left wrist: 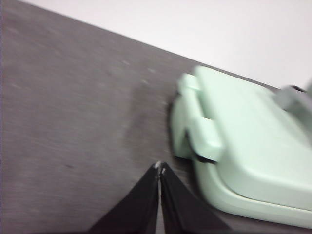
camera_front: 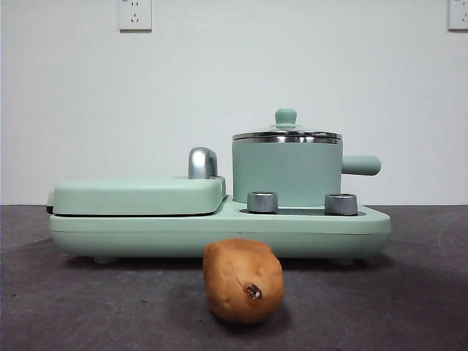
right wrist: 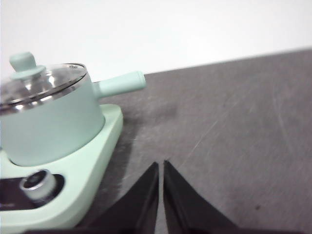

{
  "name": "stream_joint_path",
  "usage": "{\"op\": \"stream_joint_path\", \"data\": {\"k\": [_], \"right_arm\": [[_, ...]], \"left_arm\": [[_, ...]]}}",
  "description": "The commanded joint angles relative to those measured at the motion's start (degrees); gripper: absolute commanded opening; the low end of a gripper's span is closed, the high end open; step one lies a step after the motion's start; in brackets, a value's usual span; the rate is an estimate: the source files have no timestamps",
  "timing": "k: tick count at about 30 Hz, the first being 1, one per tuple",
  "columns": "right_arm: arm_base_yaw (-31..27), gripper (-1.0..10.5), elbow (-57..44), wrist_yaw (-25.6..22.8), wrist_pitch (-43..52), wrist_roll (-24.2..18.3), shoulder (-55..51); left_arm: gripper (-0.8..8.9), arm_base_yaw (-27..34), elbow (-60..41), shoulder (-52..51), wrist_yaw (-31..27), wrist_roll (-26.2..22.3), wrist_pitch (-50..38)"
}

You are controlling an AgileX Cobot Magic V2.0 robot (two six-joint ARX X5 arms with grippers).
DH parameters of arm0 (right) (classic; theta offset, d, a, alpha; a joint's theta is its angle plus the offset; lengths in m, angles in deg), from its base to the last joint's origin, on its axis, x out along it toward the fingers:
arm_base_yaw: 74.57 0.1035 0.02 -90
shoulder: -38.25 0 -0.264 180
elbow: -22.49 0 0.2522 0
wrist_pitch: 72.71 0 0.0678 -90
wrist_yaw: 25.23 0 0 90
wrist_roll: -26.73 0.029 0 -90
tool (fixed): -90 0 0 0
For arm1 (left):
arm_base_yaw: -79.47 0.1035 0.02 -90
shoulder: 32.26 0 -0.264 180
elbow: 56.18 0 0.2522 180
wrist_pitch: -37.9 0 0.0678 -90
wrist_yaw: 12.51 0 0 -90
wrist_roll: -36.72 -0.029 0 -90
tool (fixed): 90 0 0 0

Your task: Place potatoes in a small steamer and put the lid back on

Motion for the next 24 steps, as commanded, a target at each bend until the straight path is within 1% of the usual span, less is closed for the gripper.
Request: {"op": "stream_joint_path", "data": {"k": [1, 5, 7, 11, 17, 21, 24], "right_arm": [[0.09, 0.1, 3.89, 0.24, -2.58, 6.25, 0.96], [0.09, 0.1, 10.62, 1.57, -8.52, 7.02, 3.67], [0.09, 0.1, 14.86, 2.82, -11.67, 6.99, 5.68], [0.09, 0.1, 22.71, 5.6, -17.09, 6.6, 10.23], [0.09, 0.1, 33.83, 13.33, -23.67, 4.31, 18.67], [0.09, 0.1, 40.72, 20.87, -27.56, -0.17, 24.79], [0.09, 0.1, 44.85, 25.75, -29.79, -3.56, 28.96]], "left_arm": [[0.08, -0.61, 3.54, 1.42, 1.75, 2.32, -1.03], [0.08, -1.22, 7.54, 5.22, 5.18, 2.47, -0.79], [0.08, -1.46, 10.03, 7.98, 7.63, 3.85, -0.24], [0.08, -1.81, 15.85, 13.92, 11.74, 4.68, 2.78], [0.08, -2.93, 26.01, 23.58, 16.59, 3.21, 6.27], [0.08, -4.13, 33.22, 30.12, 21.11, 2.69, 8.7], [0.08, -5.35, 37.66, 34.34, 24.11, 0.42, 10.12]]}}
